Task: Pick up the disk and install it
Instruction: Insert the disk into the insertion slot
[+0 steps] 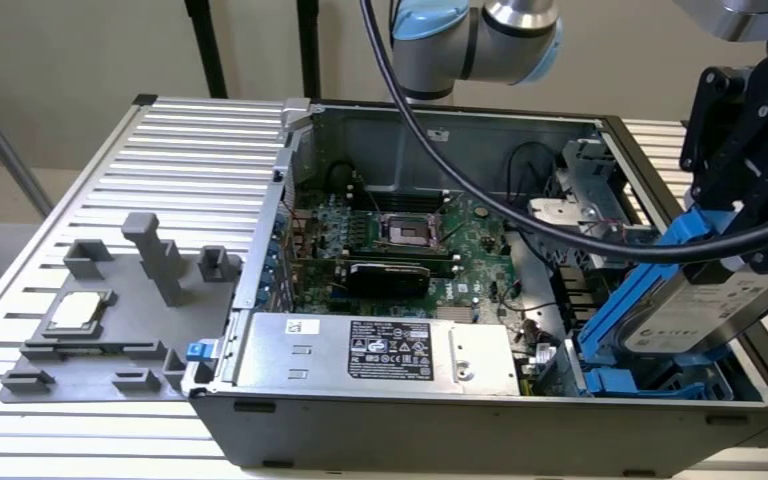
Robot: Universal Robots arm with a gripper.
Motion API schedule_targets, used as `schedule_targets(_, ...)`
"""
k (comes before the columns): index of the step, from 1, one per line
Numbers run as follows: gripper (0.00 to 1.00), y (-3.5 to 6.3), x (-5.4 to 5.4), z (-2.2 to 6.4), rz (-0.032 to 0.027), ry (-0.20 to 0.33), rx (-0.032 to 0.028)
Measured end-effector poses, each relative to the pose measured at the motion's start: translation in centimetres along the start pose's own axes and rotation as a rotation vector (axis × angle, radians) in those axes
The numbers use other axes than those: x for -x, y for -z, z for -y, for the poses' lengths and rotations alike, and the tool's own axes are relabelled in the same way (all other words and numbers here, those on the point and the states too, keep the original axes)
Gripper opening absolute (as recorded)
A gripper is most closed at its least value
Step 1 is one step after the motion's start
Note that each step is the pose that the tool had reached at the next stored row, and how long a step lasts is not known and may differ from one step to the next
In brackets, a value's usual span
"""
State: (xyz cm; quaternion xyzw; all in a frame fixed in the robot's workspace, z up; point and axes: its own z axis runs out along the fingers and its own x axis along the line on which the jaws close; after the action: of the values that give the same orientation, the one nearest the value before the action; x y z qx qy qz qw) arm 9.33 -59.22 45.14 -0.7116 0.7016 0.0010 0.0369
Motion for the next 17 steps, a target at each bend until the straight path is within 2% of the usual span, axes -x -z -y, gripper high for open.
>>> schedule_targets(6,0.33,-0.25,0.02,-0.01,-0.0012,-0.021,-0.001)
schedule_targets(17,0.33,-0.72,0.24,-0.03,-0.0013,-0.023,-0.0012)
